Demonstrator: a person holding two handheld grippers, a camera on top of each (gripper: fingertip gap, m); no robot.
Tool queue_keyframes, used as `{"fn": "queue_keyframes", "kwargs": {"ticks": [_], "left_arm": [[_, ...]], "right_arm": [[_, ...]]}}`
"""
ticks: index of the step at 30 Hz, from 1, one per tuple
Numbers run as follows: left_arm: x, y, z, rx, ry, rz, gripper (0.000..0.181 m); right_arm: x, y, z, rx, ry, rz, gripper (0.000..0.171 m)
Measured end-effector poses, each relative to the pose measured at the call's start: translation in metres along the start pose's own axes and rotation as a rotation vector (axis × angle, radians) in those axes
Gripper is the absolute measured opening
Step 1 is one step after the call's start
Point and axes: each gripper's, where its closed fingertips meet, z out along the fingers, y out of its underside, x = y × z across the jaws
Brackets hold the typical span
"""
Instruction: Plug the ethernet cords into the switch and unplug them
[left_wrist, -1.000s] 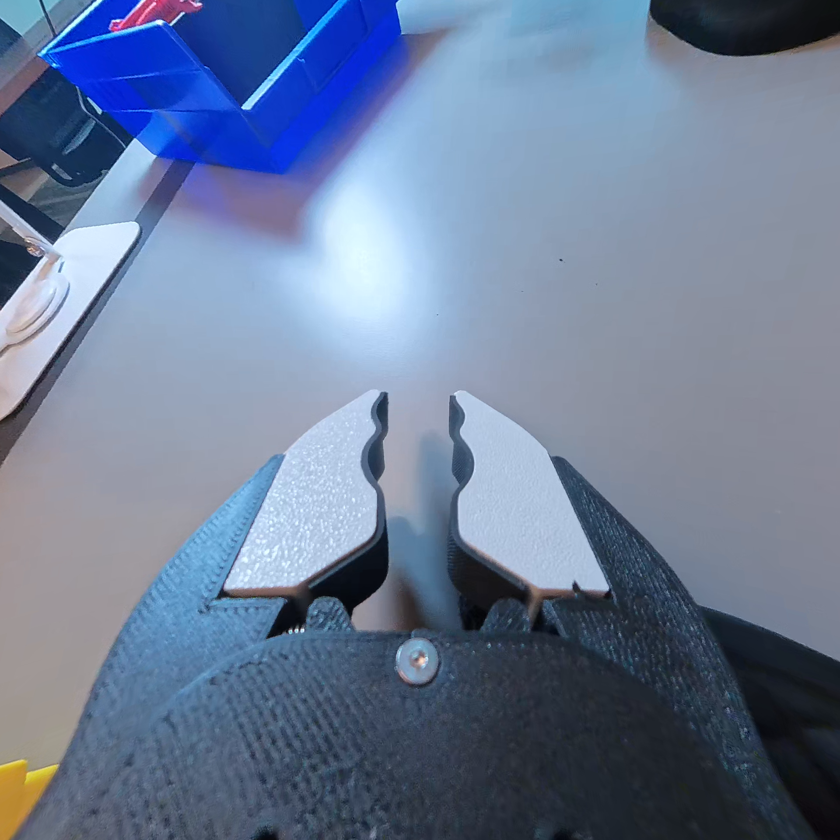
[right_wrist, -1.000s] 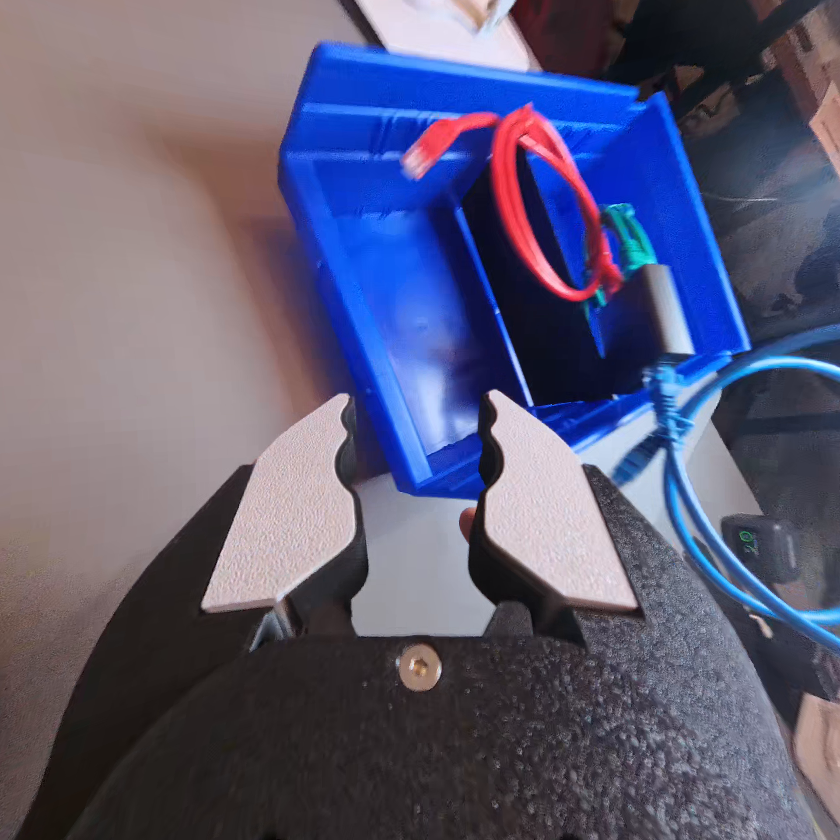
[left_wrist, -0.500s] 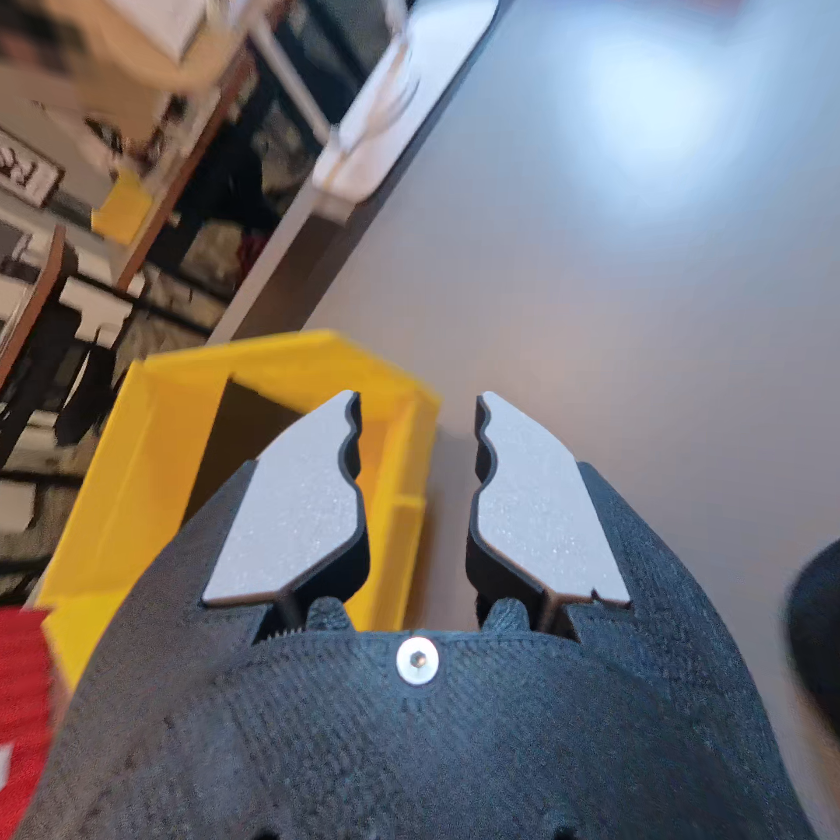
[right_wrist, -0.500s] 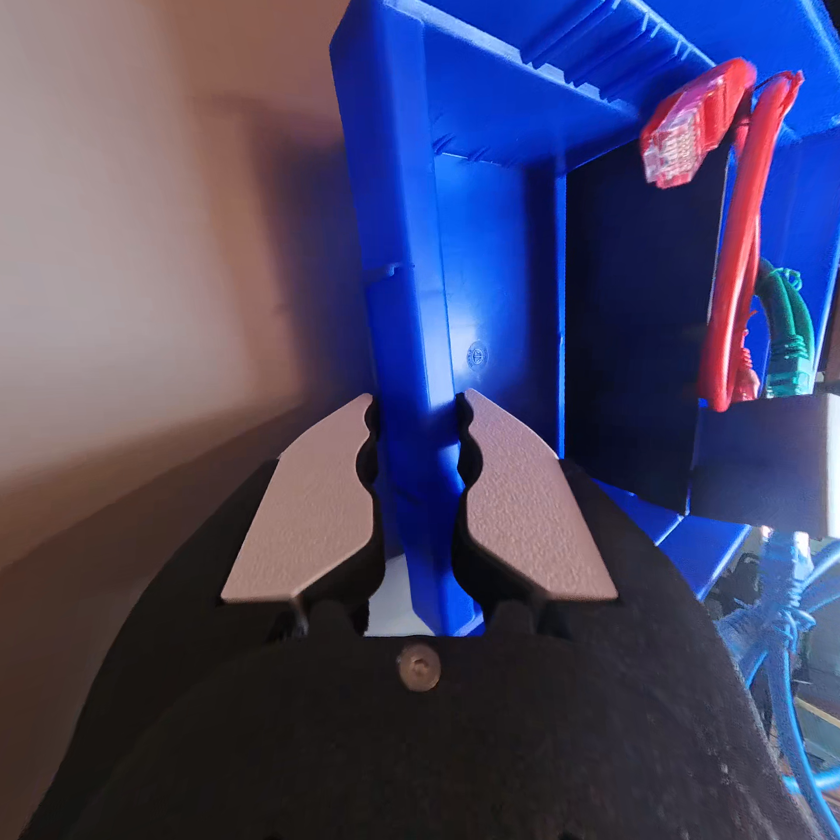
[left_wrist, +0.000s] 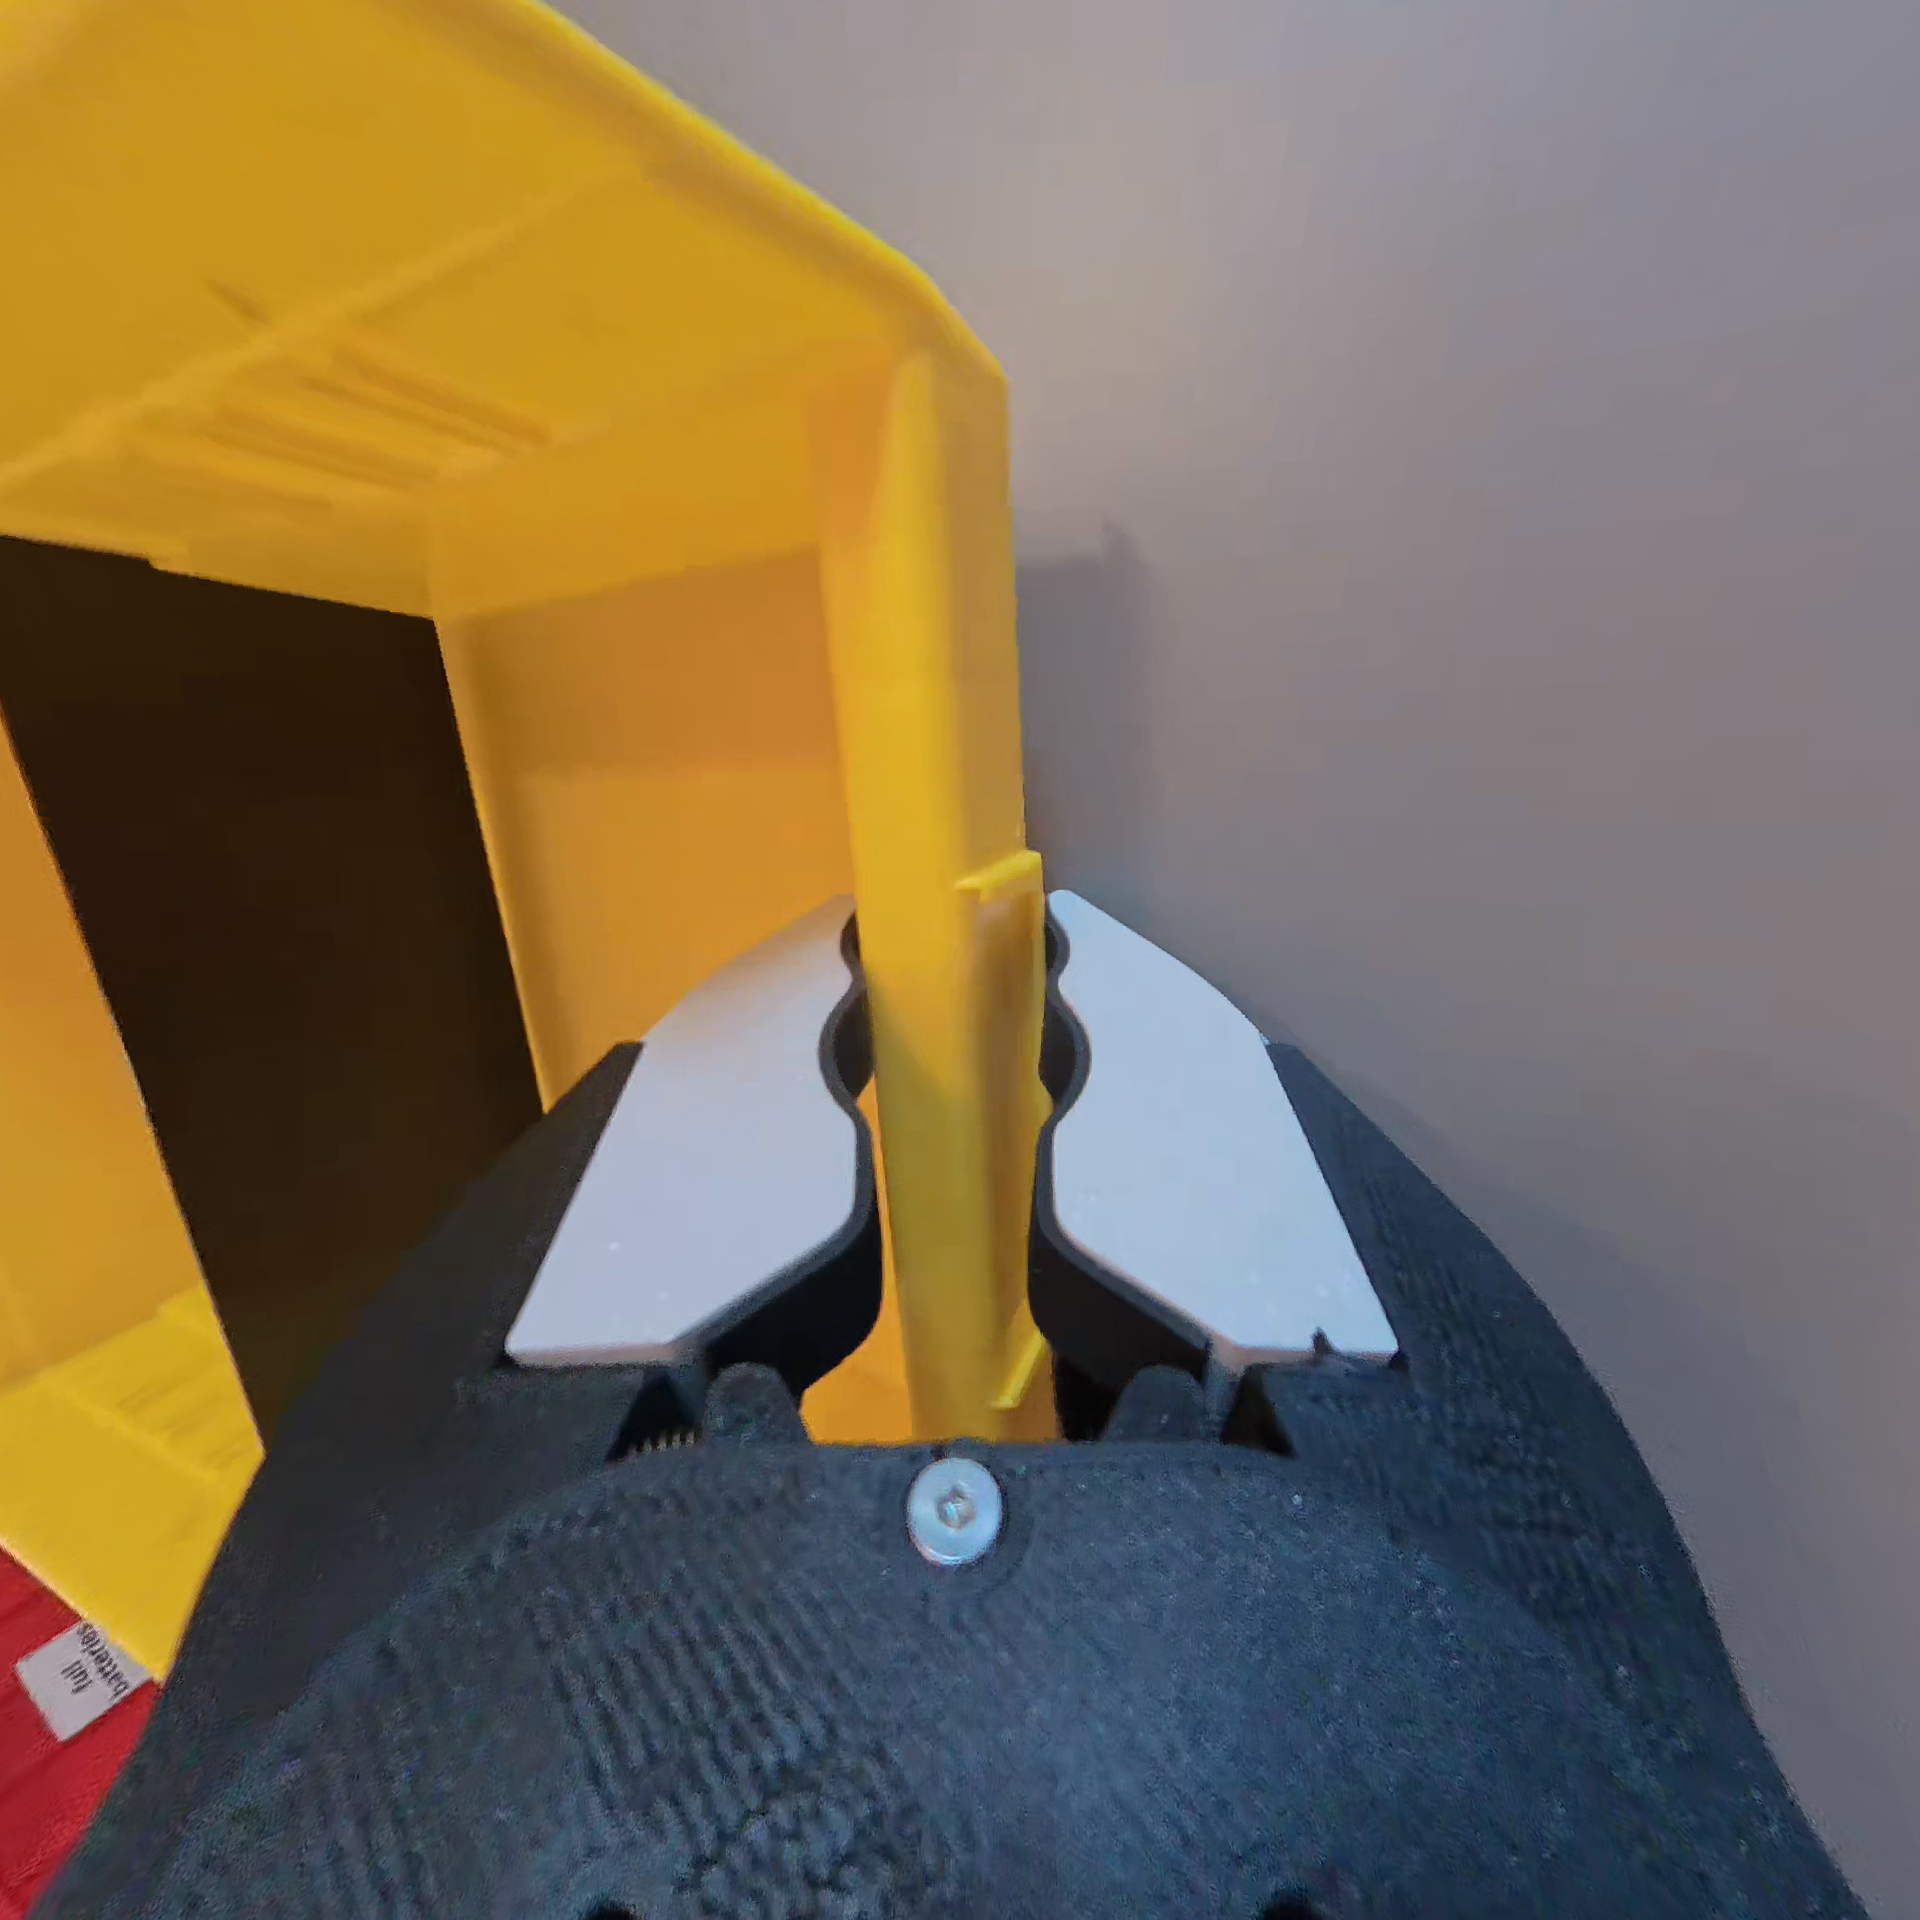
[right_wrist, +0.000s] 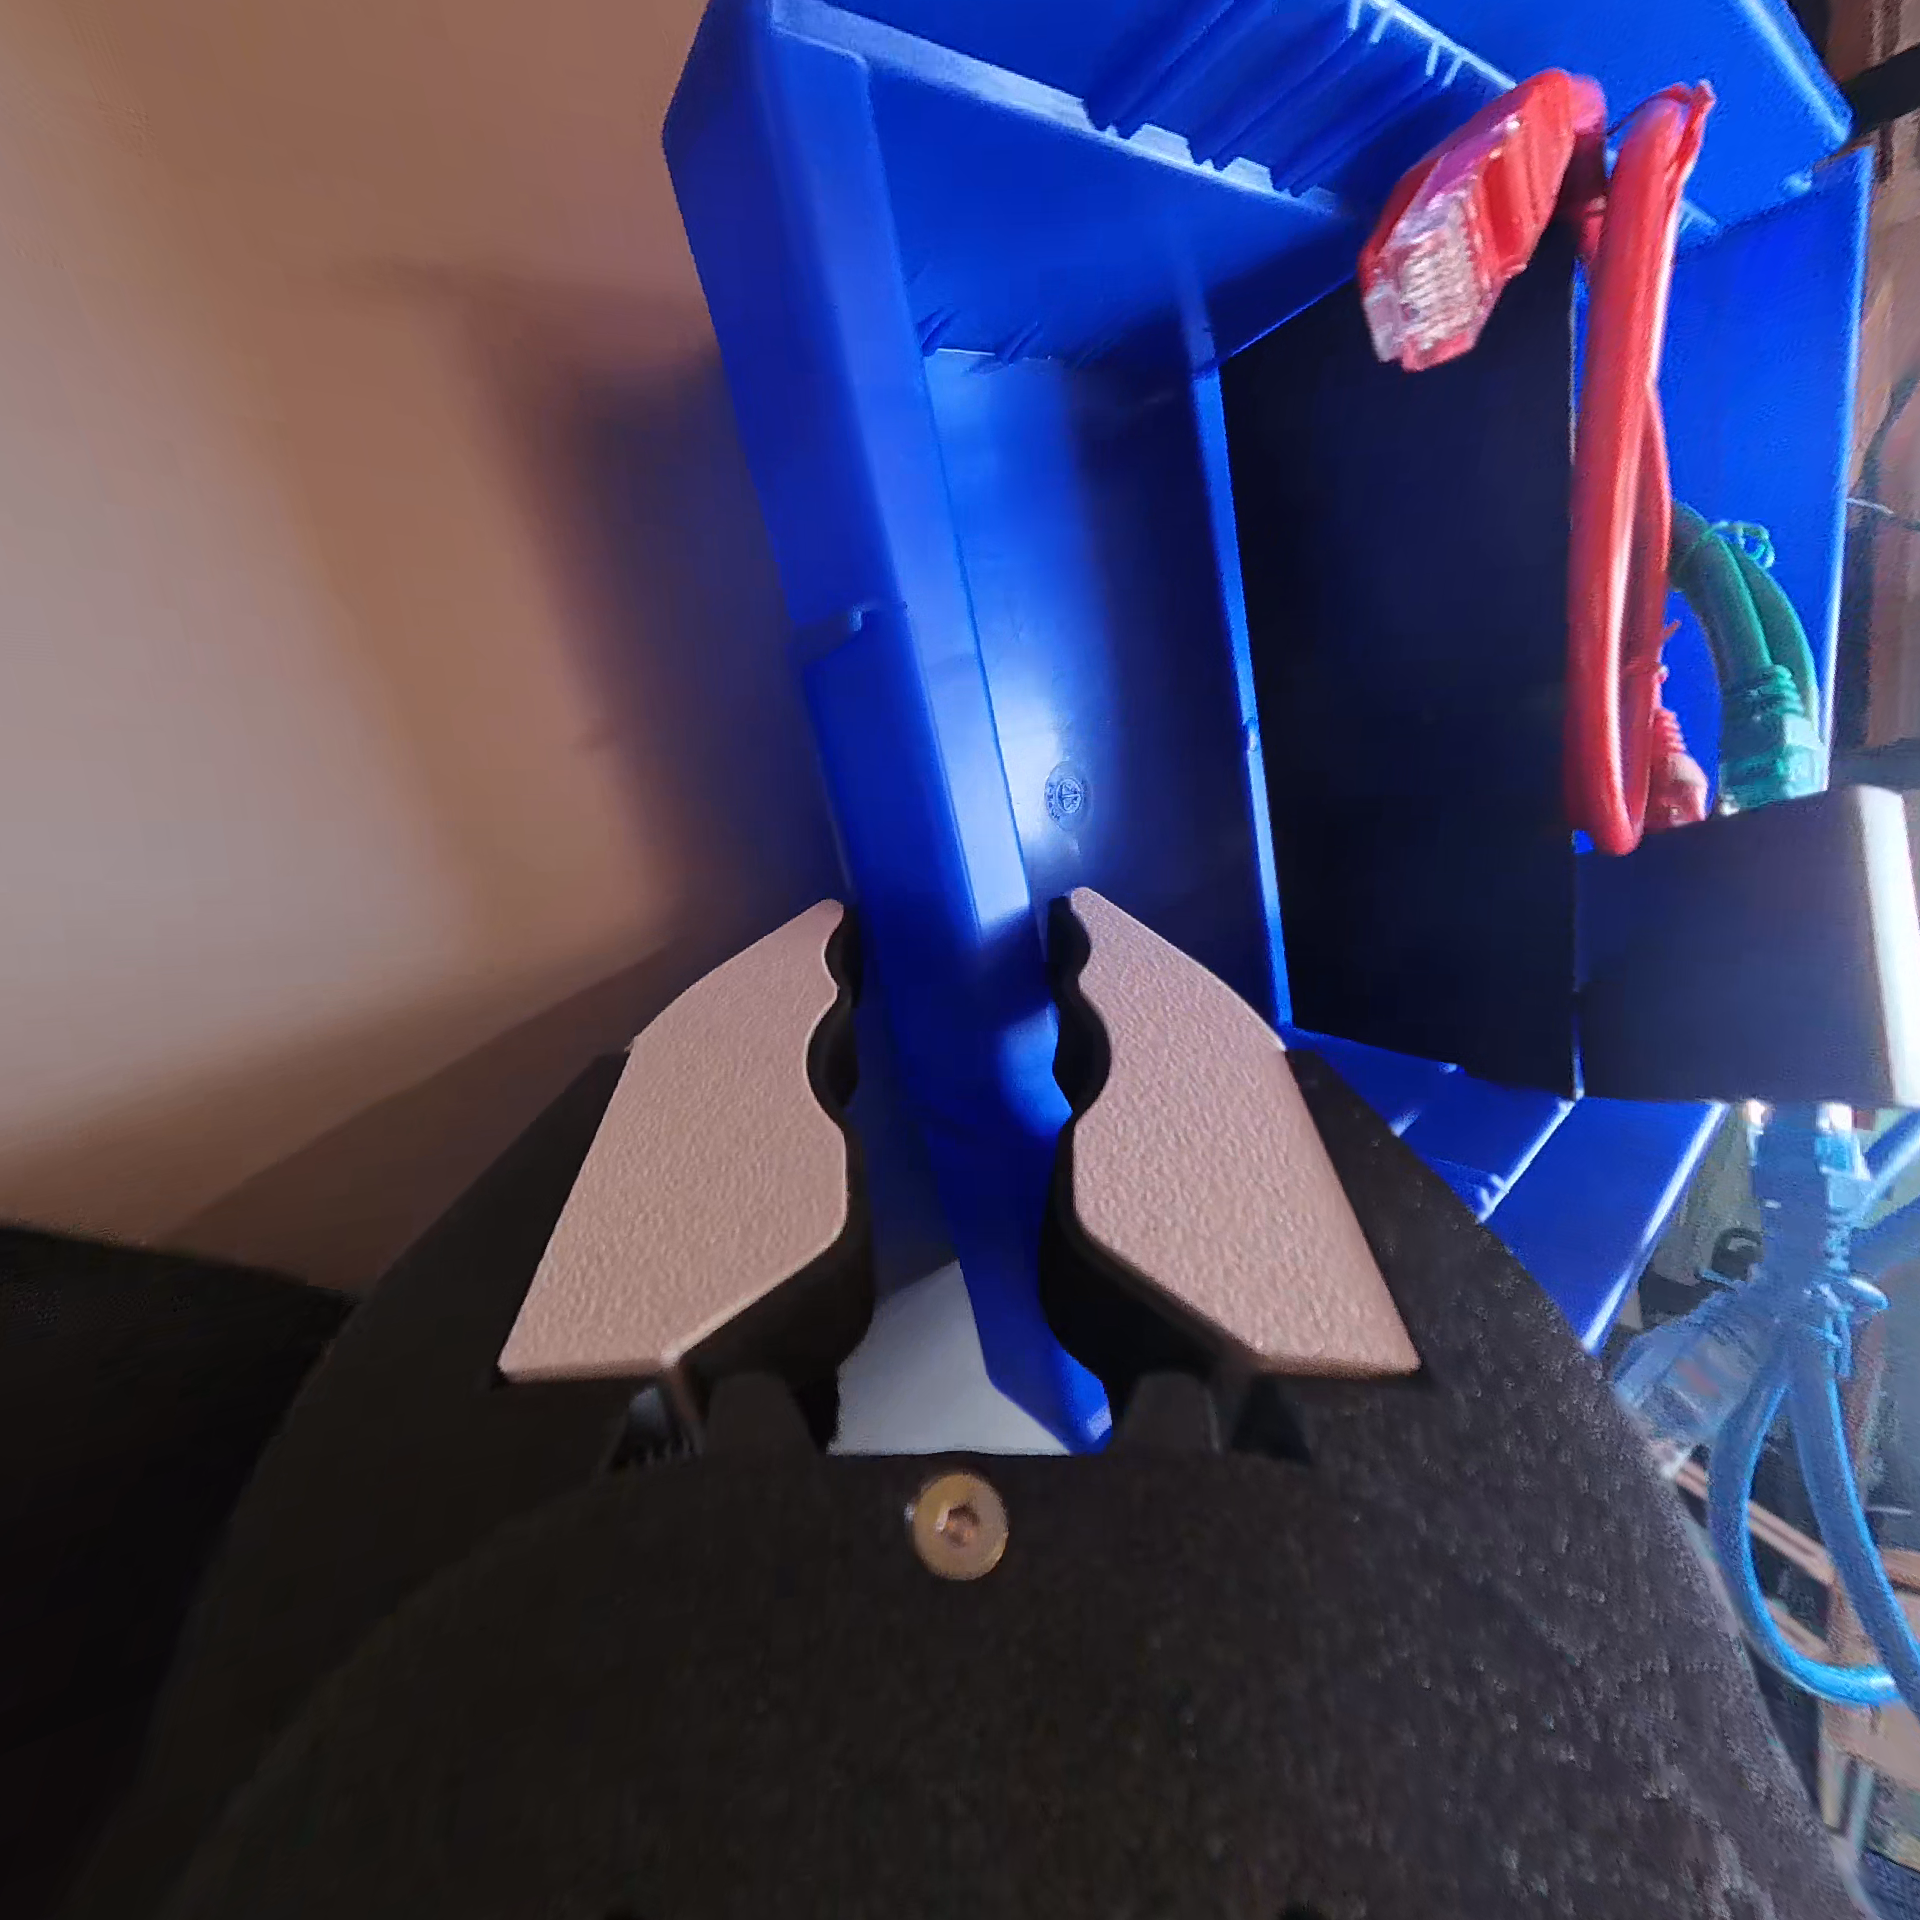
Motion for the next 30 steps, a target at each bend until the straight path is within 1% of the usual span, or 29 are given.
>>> {"fn": "queue_keyframes", "kwargs": {"ticks": [2,5,7,9,11,12,13,15,16,18,20,22,23,25,28,30], "left_arm": [[0.003,-0.009,0.001,0.004,0.007,-0.005,0.028],[0.022,-0.031,-0.001,0.057,0.058,-0.008,0.028],[0.040,-0.049,-0.005,0.087,0.063,0.053,0.028],[0.063,-0.070,-0.010,0.122,0.081,0.122,0.028],[0.090,-0.093,-0.016,0.156,0.104,0.197,0.028],[0.103,-0.105,-0.019,0.175,0.116,0.238,0.028],[0.116,-0.118,-0.021,0.194,0.127,0.281,0.028],[0.140,-0.143,-0.026,0.240,0.147,0.361,0.029],[0.152,-0.156,-0.028,0.264,0.151,0.400,0.029],[0.171,-0.179,-0.032,0.311,0.141,0.480,0.029],[0.180,-0.195,-0.037,0.335,0.102,0.514,0.037],[0.189,-0.211,-0.053,0.407,0.116,0.467,0.039],[0.193,-0.220,-0.063,0.461,0.129,0.431,0.039],[0.197,-0.233,-0.084,0.558,0.141,0.353,0.039],[0.213,-0.249,-0.112,0.714,0.222,0.192,0.035],[0.225,-0.258,-0.125,0.800,0.270,0.084,0.034]], "right_arm": [[-0.010,0.001,-0.012,0.025,0.001,0.049,0.036],[-0.026,-0.002,-0.034,0.120,-0.012,0.175,0.035],[-0.027,-0.006,-0.056,0.207,0.045,0.271,0.034],[-0.023,-0.009,-0.089,0.316,0.115,0.405,0.034],[-0.010,0.004,-0.122,0.412,0.210,0.596,0.034],[-0.004,0.018,-0.132,0.432,0.246,0.689,0.034],[0.000,0.034,-0.135,0.430,0.273,0.761,0.038],[0.005,0.061,-0.124,0.394,0.283,0.869,0.052],[0.005,0.068,-0.115,0.388,0.257,0.912,0.057],[0.009,0.070,-0.096,0.390,0.216,0.966,0.062],[0.016,0.069,-0.078,0.369,0.187,0.975,0.065],[0.025,0.066,-0.063,0.365,0.156,0.981,0.056],[0.028,0.063,-0.058,0.366,0.136,0.977,0.042],[0.033,0.061,-0.053,0.339,0.130,0.956,0.025],[0.033,0.060,-0.055,0.281,0.194,0.870,0.017],[0.023,0.054,-0.062,0.283,0.194,0.853,0.017]]}}
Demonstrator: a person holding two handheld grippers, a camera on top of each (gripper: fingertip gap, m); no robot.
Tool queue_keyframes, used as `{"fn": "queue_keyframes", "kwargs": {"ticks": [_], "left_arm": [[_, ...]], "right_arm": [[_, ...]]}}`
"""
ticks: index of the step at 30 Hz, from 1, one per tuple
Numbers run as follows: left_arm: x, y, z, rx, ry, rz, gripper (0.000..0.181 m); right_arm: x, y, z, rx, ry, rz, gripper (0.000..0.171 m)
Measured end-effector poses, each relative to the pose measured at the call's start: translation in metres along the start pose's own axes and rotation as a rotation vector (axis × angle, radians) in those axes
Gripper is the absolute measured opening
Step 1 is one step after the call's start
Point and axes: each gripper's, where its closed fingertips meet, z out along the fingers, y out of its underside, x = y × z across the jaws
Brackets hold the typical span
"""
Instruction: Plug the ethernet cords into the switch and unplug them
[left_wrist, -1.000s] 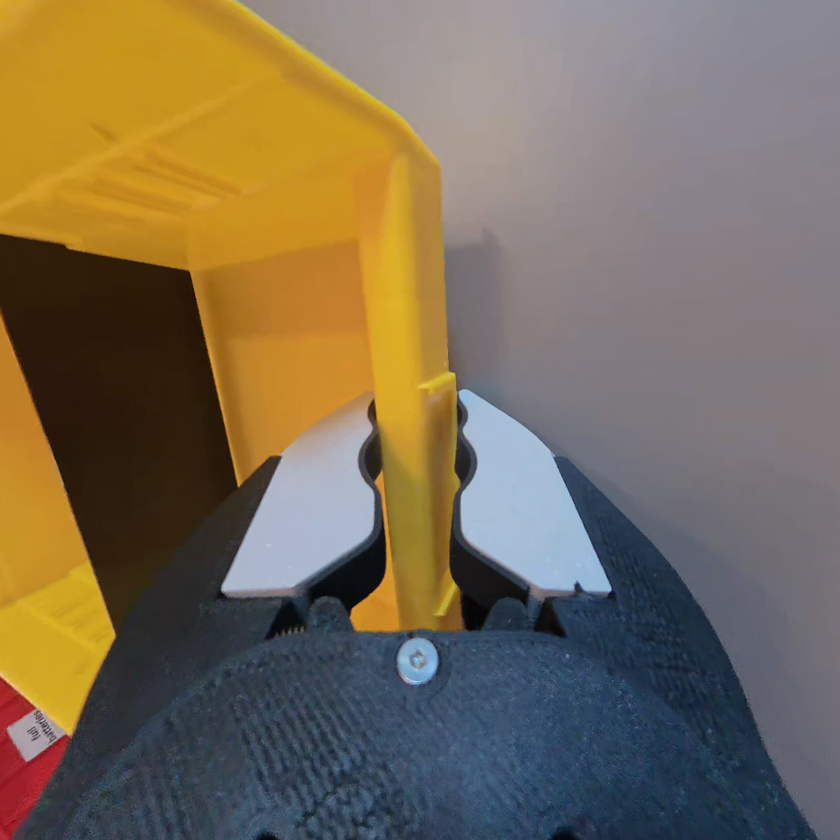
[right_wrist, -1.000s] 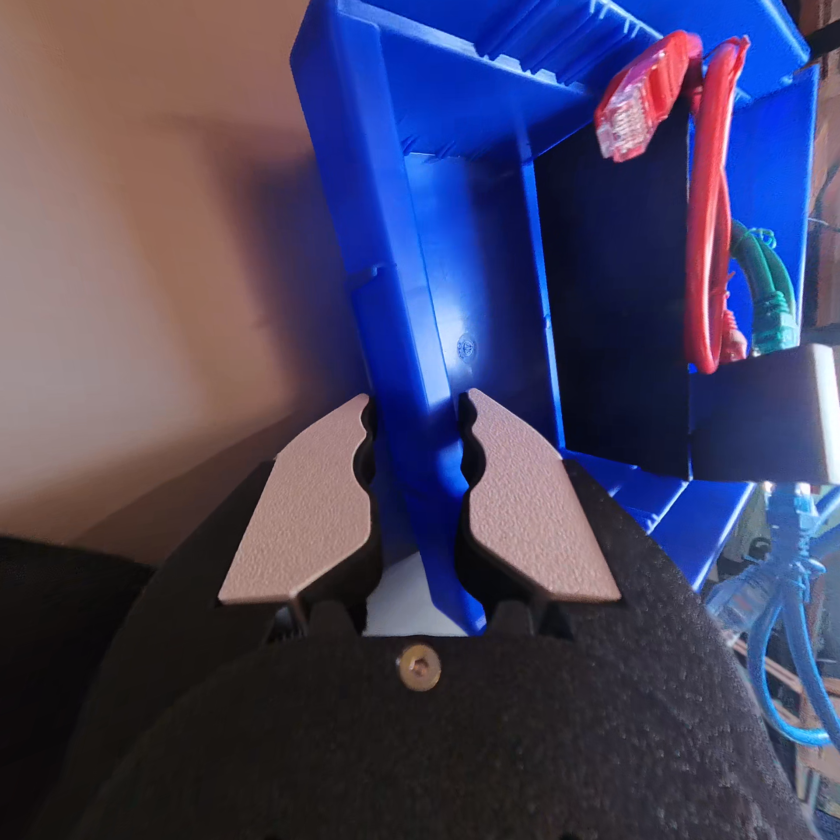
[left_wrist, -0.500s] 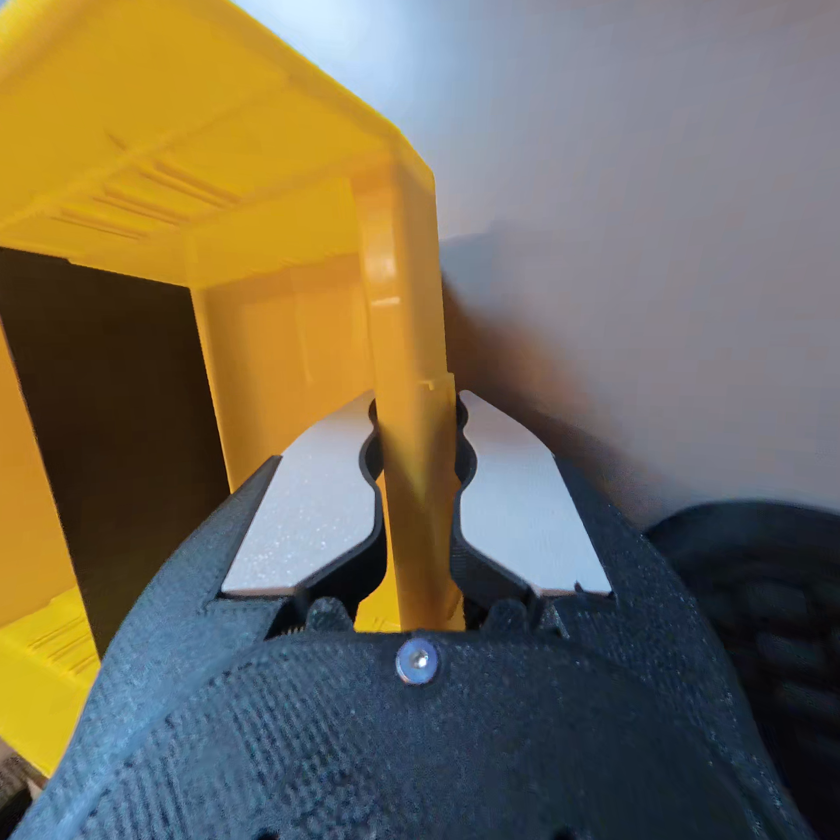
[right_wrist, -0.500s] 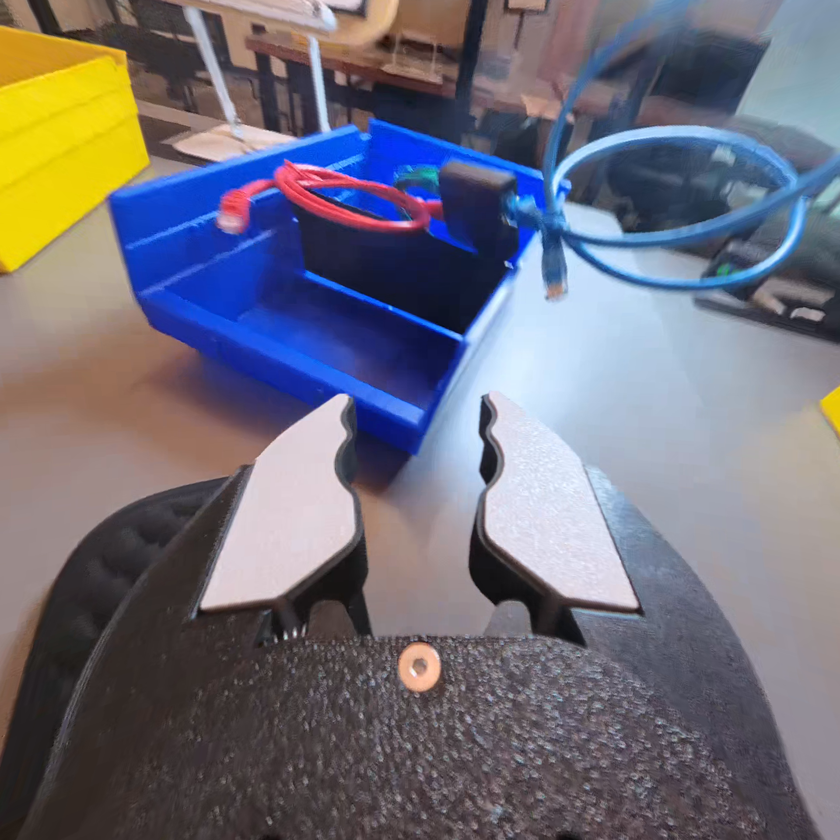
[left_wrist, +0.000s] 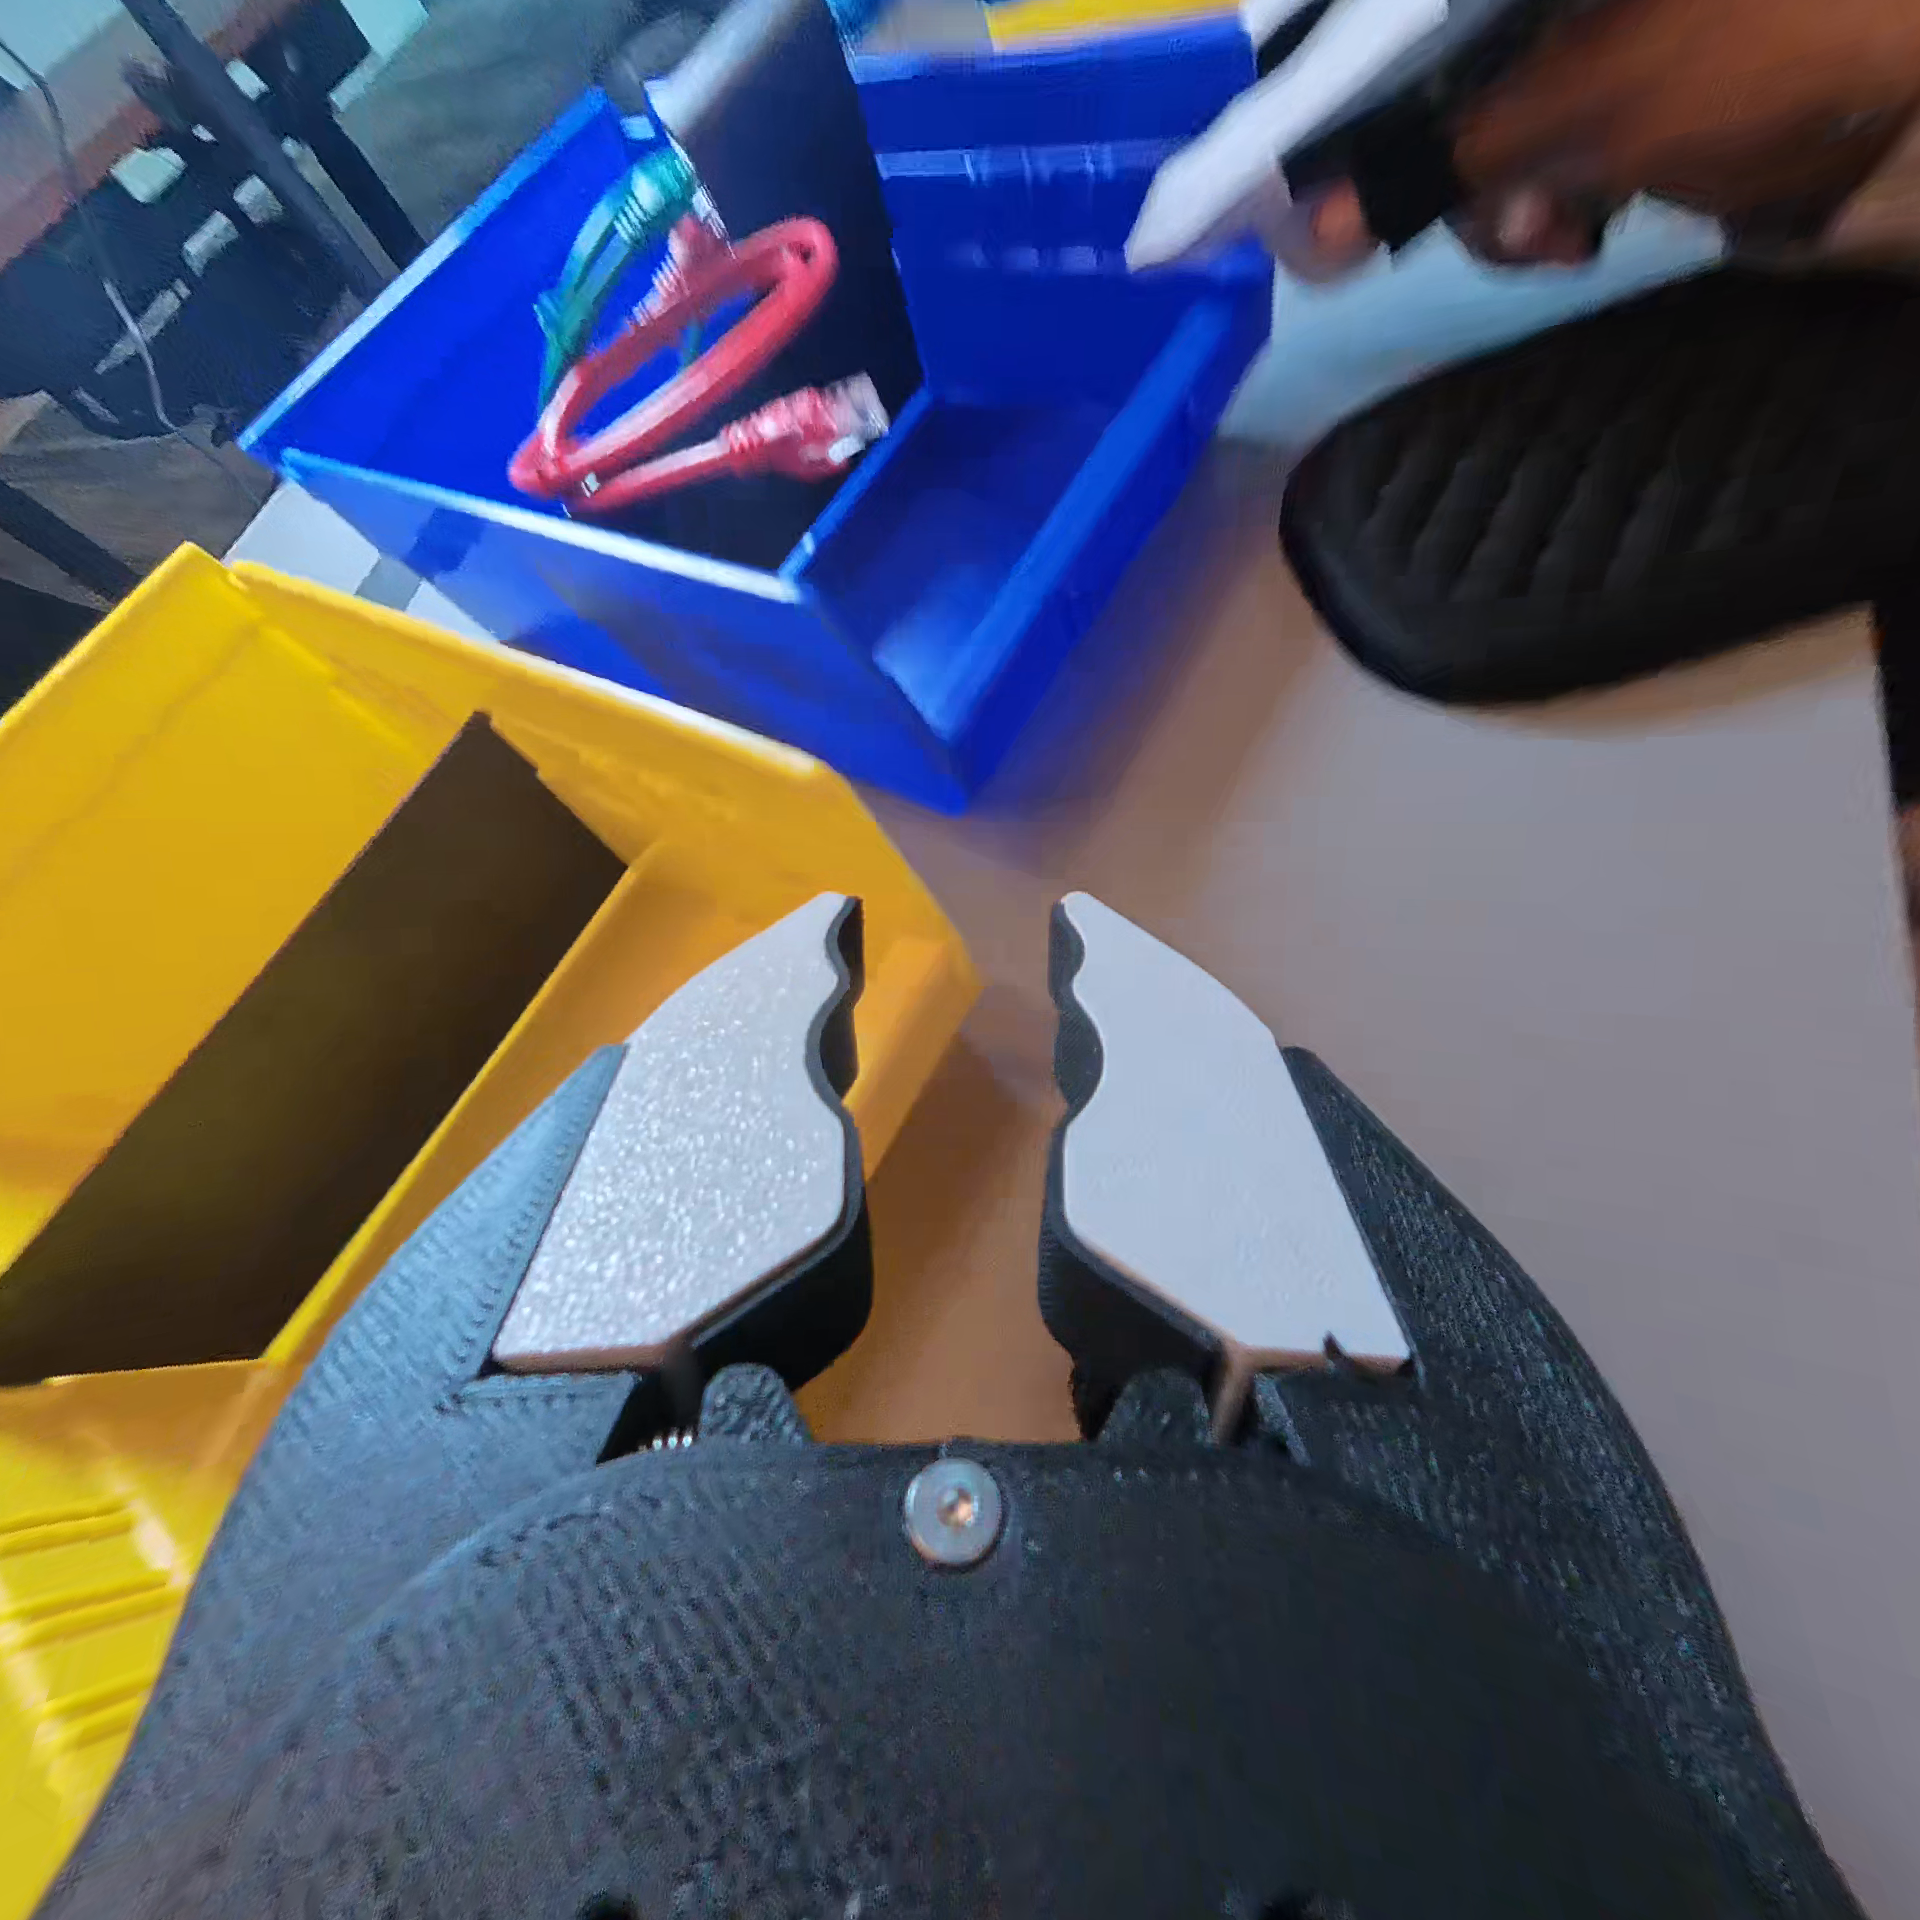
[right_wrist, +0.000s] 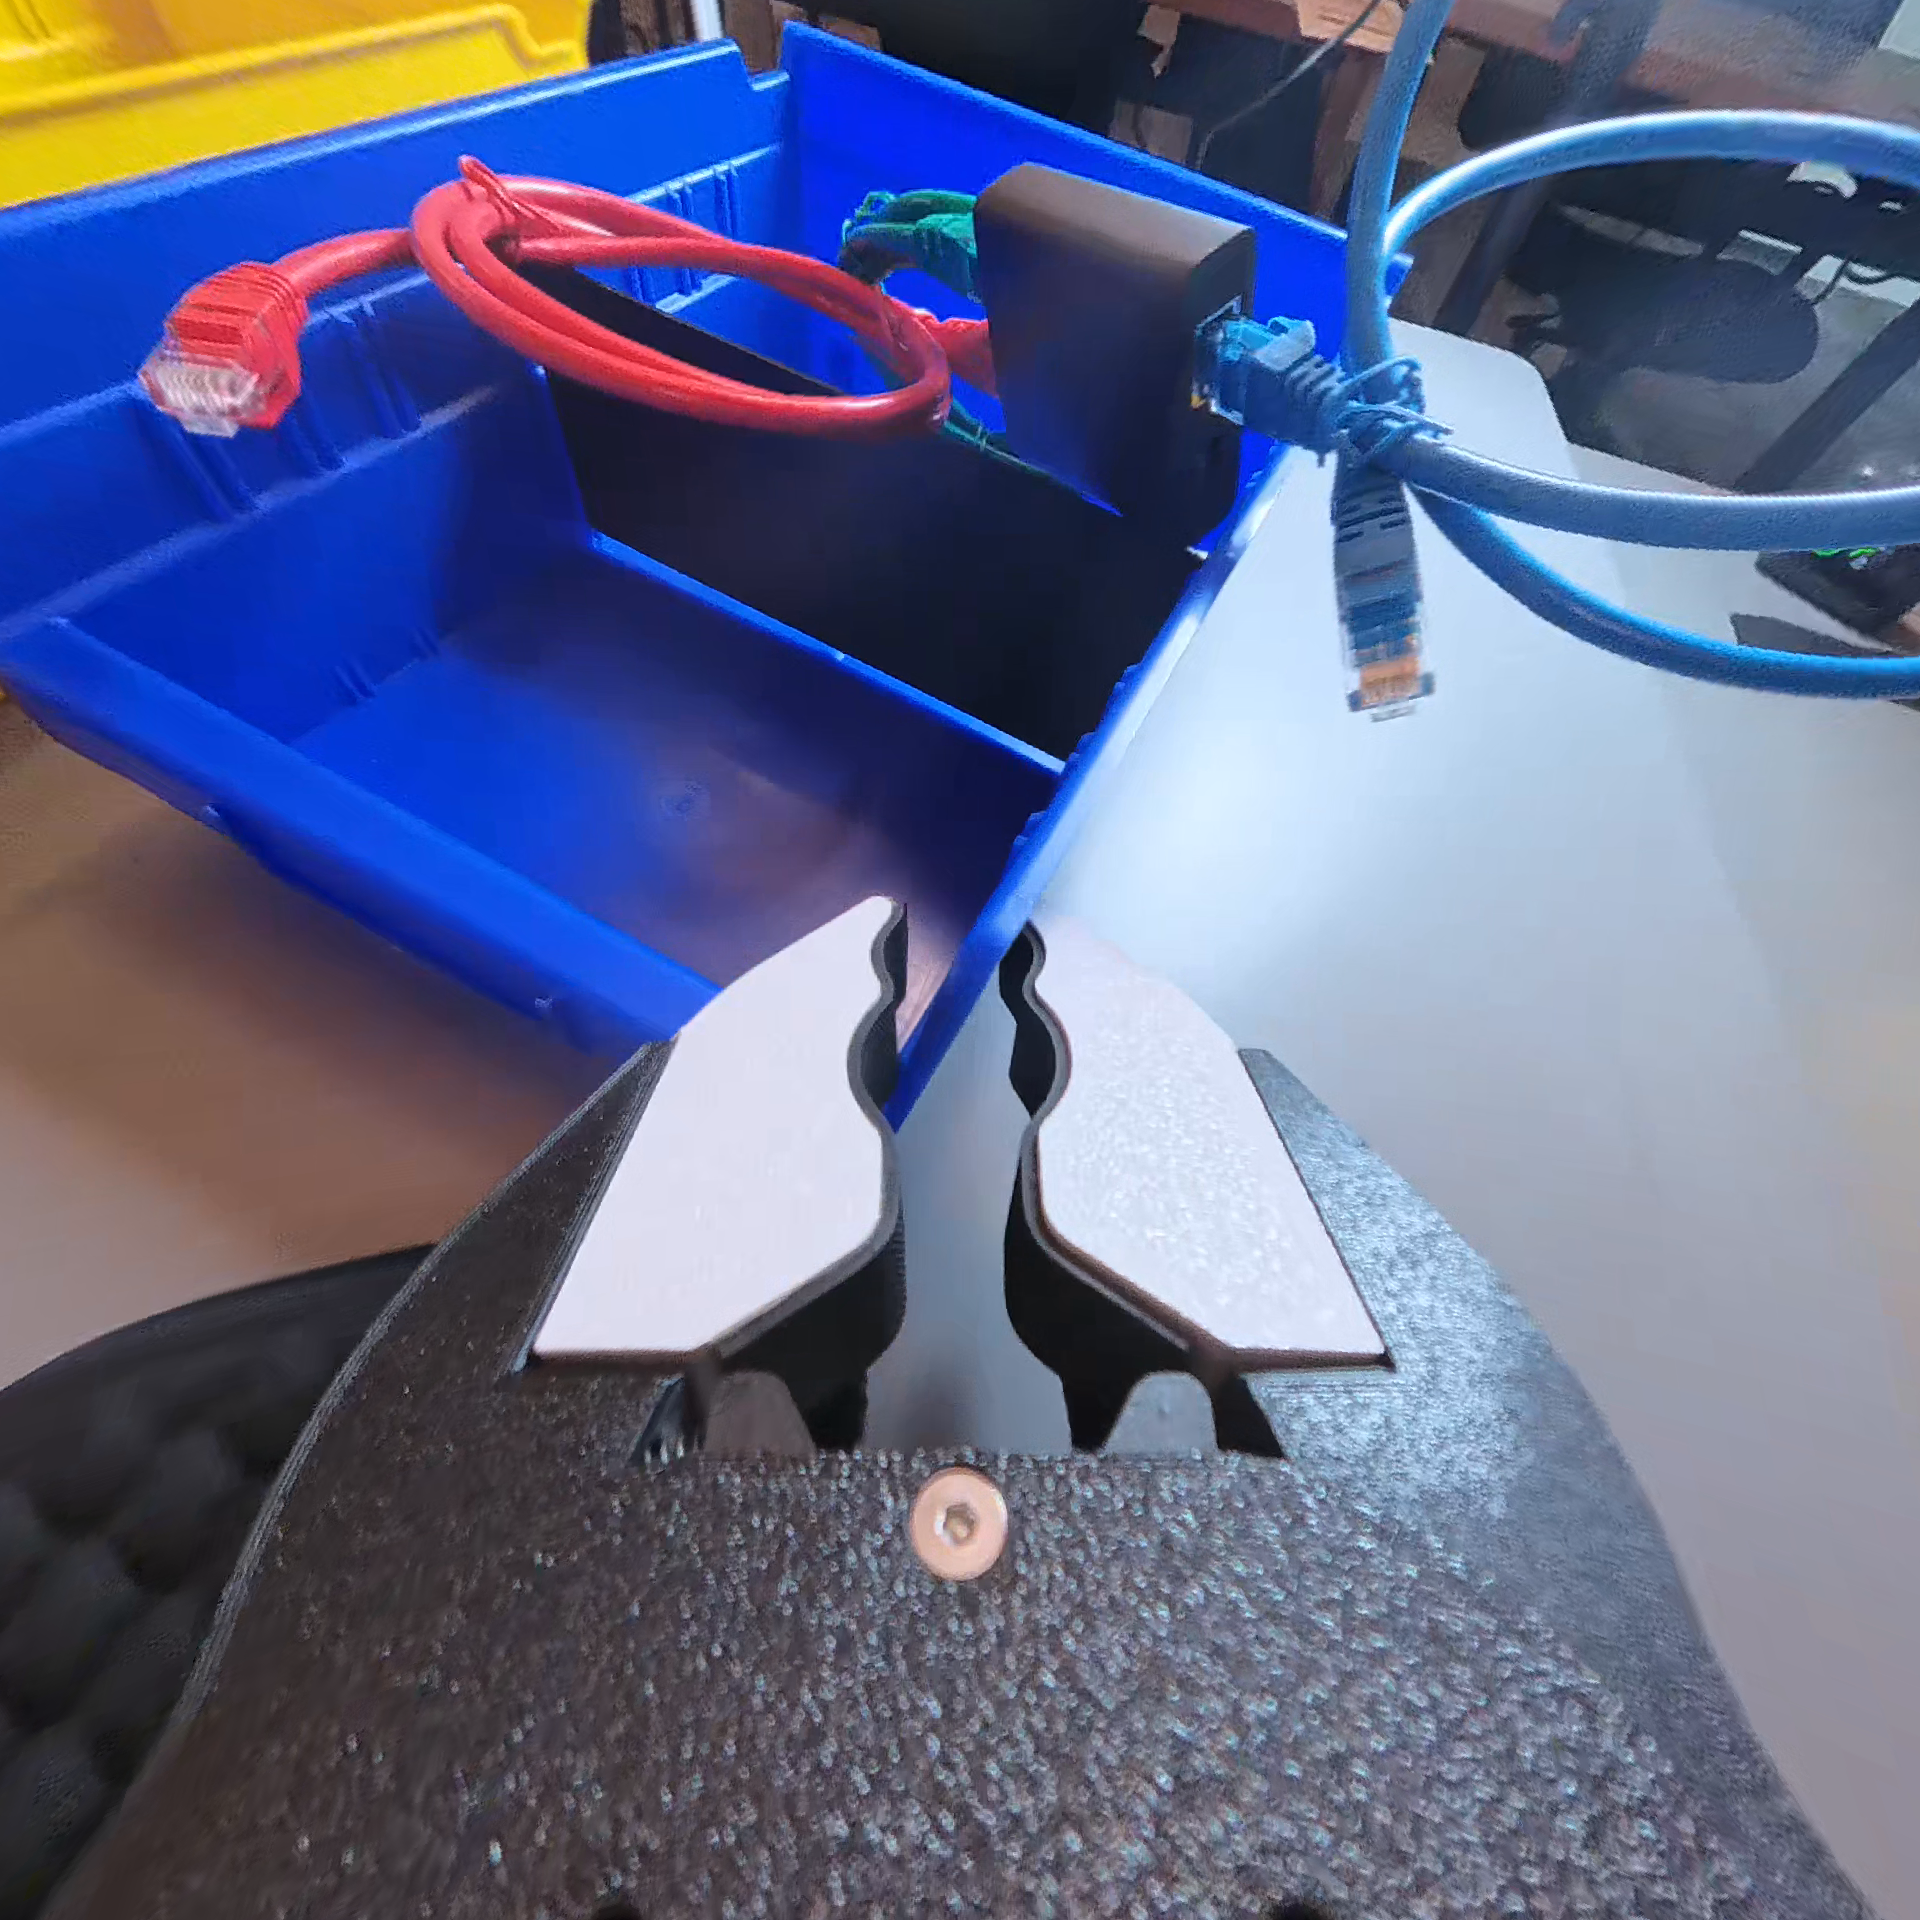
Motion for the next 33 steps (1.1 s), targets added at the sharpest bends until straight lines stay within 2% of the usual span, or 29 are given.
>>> {"fn": "queue_keyframes", "kwargs": {"ticks": [3,8,13,16,20,23,26,30,33], "left_arm": [[0.008,-0.016,0.004,0.109,-0.052,-0.108,0.030],[0.038,-0.014,0.013,0.131,-0.016,-0.241,0.039],[0.032,-0.013,0.025,0.144,-0.081,-0.310,0.039],[0.035,-0.015,0.028,0.124,-0.083,-0.282,0.035],[0.033,-0.034,0.017,0.194,-0.110,-0.235,0.030],[0.021,-0.053,-0.008,0.235,-0.182,-0.178,0.027],[0.002,-0.070,-0.051,0.275,-0.288,-0.128,0.026],[-0.033,-0.069,-0.135,0.301,-0.506,-0.085,0.022],[-0.059,-0.045,-0.211,0.287,-0.689,-0.089,0.020]], "right_arm": [[-0.022,0.004,-0.019,0.009,-0.017,-0.004,0.016],[-0.041,-0.007,-0.050,0.077,0.007,-0.024,0.010],[-0.048,-0.018,-0.065,0.094,0.041,-0.088,0.007],[-0.047,-0.026,-0.081,0.135,0.090,-0.114,0.007],[-0.045,-0.041,-0.103,0.192,0.108,-0.120,0.006],[-0.053,-0.063,-0.118,0.251,0.098,-0.158,0.007],[-0.070,-0.101,-0.128,0.342,0.061,-0.181,0.008],[-0.126,-0.157,-0.123,0.471,-0.055,-0.213,0.009],[-0.194,-0.195,-0.103,0.542,-0.213,-0.218,0.011]]}}
